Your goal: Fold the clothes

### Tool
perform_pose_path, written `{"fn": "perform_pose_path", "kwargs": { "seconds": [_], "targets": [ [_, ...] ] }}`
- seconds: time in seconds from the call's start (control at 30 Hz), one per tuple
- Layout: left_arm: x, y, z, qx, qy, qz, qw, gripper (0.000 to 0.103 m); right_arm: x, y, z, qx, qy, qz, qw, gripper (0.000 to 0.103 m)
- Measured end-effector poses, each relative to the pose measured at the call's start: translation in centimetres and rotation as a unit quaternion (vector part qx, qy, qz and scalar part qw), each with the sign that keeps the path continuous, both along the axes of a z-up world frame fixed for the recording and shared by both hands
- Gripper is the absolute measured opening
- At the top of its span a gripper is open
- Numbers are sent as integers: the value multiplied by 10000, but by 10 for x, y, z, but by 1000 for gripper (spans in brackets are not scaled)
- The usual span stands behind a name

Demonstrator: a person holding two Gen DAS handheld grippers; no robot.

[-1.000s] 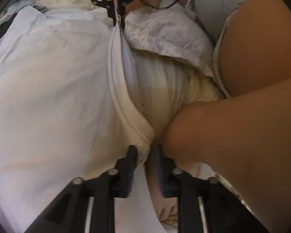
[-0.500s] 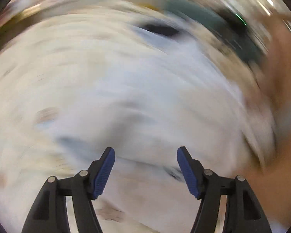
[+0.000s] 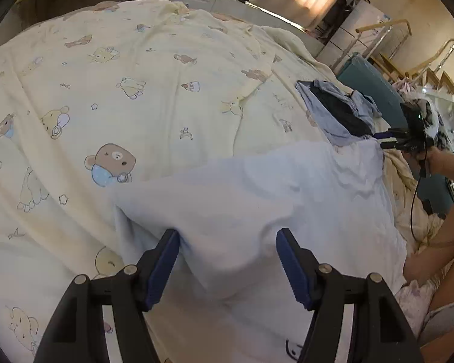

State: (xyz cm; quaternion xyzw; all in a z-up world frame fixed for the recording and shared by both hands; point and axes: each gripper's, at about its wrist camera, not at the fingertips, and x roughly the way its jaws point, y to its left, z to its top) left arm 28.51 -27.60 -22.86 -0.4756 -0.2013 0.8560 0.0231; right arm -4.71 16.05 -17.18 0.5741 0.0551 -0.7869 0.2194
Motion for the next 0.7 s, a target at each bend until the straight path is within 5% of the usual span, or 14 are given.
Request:
{"fn": "perform_pose_path", "kwargs": {
  "seconds": [0.13,0.53,0.7],
  "targets": [
    [4,-9,2,29,35,137,9999,67,-9,6,-9,-158,-397,15,9991,8],
    [17,-45,6,54,175,515,9985,67,-1,1,-12,-275,-387,-335,9983,8],
    [-8,-51,-19,91,-212,512,9984,67,-2,1,-14,-176,-387,-287,9987,8]
  ]
}}
